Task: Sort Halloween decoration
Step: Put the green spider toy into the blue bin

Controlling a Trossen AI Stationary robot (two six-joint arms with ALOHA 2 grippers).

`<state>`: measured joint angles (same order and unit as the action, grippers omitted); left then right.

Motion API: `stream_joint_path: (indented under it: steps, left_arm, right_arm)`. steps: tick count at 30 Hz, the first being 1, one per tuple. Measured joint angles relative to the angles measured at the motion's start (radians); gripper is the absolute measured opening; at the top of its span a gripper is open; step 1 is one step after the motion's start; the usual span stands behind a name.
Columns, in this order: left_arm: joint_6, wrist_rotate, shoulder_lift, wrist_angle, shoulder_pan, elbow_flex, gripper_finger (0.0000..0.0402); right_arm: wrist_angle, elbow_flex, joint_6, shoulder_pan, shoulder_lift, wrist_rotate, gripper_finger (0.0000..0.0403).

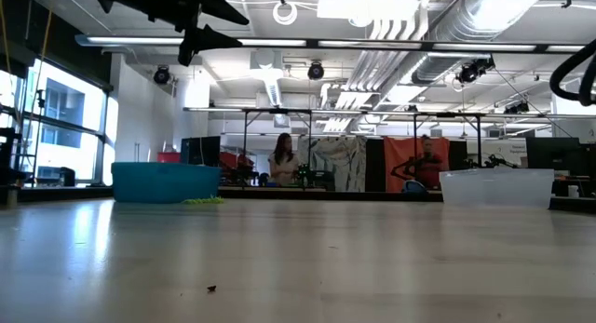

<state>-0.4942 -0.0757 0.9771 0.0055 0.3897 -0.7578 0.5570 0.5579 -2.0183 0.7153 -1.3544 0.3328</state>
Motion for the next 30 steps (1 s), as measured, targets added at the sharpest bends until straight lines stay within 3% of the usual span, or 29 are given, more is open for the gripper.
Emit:
stream_joint_path:
  steps: [10, 18, 24, 30]
  left_arm:
    - [0.001, 0.000, 0.000, 0.000, 0.000, 0.000, 0.0190]
    - [0.016, 0.000, 0.000, -0.003, 0.000, 0.000, 0.0190]
    - [0.033, 0.000, 0.000, -0.003, 0.000, 0.000, 0.0190]
    - [0.044, 0.000, 0.000, 0.000, 0.001, 0.000, 0.0190]
  right_arm:
    - [-0.010, 0.000, -0.047, 0.001, -0.003, -0.019, 0.0143]
    - [-0.089, 0.003, -0.043, -0.001, -0.090, -0.003, 0.0129]
    - [-0.044, 0.023, -0.024, 0.000, -0.100, -0.009, 0.0119]
    - [0.026, 0.064, 0.051, 0.001, -0.099, -0.019, 0.0045]
